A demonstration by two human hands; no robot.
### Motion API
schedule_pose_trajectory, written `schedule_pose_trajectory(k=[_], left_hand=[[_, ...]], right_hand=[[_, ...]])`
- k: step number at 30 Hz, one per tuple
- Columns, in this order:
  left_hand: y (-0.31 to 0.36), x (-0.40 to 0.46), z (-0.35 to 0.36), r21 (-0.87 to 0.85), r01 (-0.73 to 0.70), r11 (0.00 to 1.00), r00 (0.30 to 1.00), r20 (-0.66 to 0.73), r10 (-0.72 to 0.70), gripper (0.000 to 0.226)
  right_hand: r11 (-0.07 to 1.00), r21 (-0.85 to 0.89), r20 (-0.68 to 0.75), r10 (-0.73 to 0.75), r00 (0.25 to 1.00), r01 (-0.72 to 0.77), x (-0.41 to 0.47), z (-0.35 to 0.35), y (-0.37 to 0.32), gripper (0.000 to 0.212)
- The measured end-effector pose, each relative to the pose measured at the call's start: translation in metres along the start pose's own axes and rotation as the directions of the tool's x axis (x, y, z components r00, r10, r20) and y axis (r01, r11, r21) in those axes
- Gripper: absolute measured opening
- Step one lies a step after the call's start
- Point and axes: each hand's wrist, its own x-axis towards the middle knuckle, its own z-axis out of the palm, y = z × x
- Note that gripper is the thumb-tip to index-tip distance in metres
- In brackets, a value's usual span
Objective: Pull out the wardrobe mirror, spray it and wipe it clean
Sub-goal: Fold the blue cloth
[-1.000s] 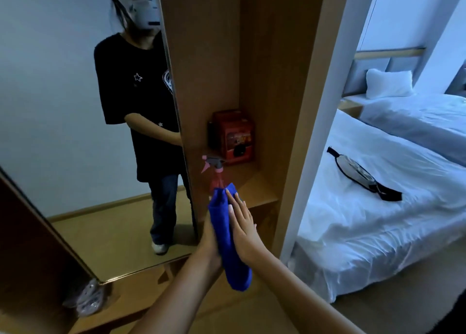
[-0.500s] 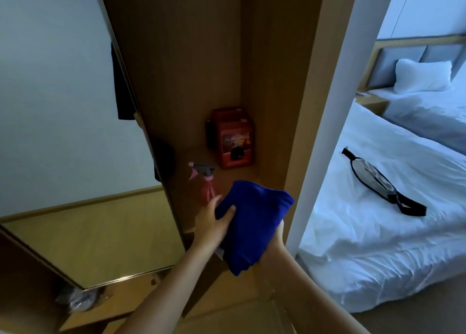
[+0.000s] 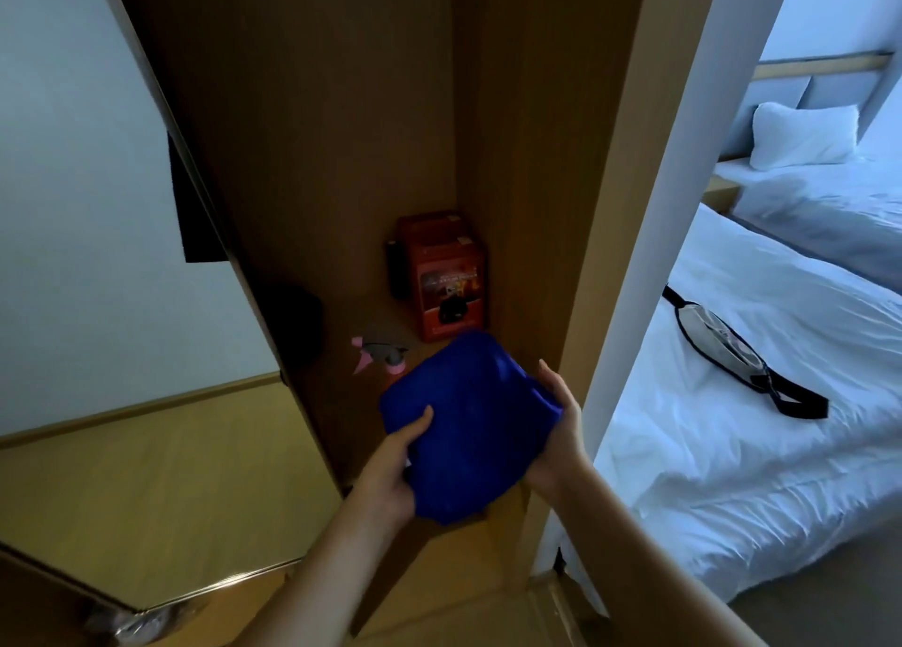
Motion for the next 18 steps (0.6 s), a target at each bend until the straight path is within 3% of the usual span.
schedule_pose_trajectory(k=[2,6,9,13,18], left_hand=[[0.009,0.004,-0.003,0.084,-0.043,0.996,0.999,0.013,0.042,0.03],[0.02,0.019,-0.004,0.328,-0.117,0.937,0.991,-0.015,0.129,0.037],[0.018,0.032,-0.001,0.483,-0.119,0.867,0.985,-0.052,0.164,0.057],[0.012,0.048,-0.001,0.603,-0.155,0.782,0.979,-0.011,0.202,0.053],[0.005,0.074,-0.002,0.682,-0.212,0.7,0.953,-0.015,0.303,0.06]], right_hand=[[0.99,-0.135,0.092,0.039,0.995,-0.027,0.004,-0.007,-0.012,0.061],[0.866,-0.498,0.142,0.116,0.983,-0.03,0.02,-0.012,-0.023,0.043],[0.741,-0.667,0.088,-0.024,0.996,0.077,0.03,-0.011,-0.017,0.038],[0.586,-0.795,0.049,-0.194,0.98,0.156,0.04,-0.015,-0.005,0.04],[0.435,-0.888,0.002,-0.318,0.948,0.148,0.054,-0.017,0.003,0.051]])
